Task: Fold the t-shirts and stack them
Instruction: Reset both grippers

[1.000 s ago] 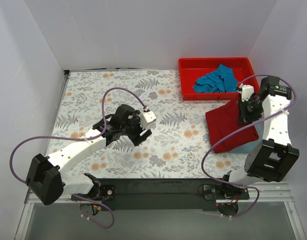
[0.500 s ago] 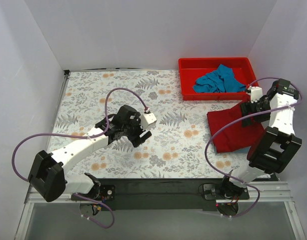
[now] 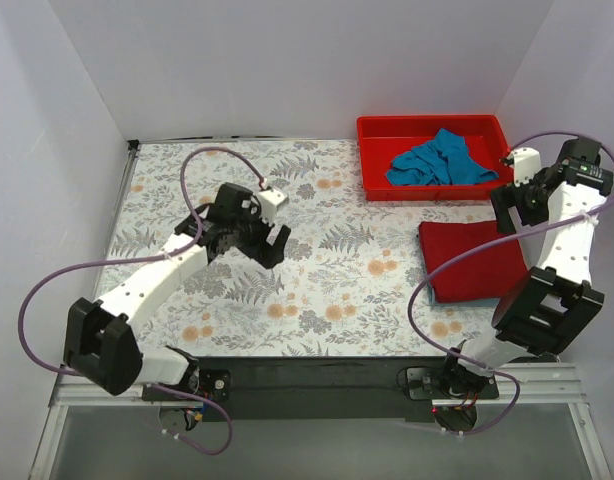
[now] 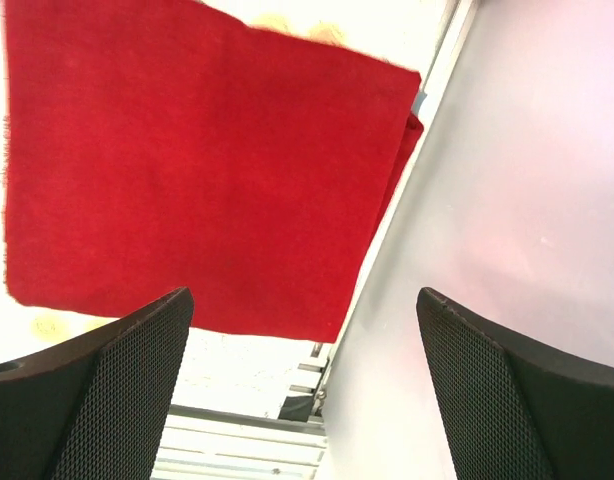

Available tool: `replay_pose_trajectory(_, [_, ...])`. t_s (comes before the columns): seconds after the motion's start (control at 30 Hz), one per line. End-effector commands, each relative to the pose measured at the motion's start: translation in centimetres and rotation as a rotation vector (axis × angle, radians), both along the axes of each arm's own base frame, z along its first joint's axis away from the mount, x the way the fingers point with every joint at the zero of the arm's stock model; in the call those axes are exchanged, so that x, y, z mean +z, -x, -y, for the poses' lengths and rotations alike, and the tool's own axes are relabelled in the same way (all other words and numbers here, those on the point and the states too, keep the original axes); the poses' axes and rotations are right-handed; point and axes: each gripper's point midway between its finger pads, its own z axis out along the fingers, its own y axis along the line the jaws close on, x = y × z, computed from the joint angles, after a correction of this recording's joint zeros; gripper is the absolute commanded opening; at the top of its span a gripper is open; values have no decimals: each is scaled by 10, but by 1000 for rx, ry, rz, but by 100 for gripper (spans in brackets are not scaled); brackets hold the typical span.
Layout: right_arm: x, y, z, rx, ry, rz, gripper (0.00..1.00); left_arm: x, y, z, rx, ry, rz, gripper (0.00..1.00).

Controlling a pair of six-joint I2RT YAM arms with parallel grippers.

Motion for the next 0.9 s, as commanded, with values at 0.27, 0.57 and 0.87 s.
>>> replay_pose_trajectory(0.27, [41, -15, -155, 247, -230, 117, 98, 60, -57, -54, 384, 425, -323, 85])
replay_pose_trajectory(0.57, [-29, 9, -256, 373, -403, 23, 98, 20, -46, -129, 542, 325, -276, 86])
replay_pose_trajectory(0.87, [-59, 49, -267, 373, -392, 28, 98, 10, -36, -133, 544, 303, -245, 86])
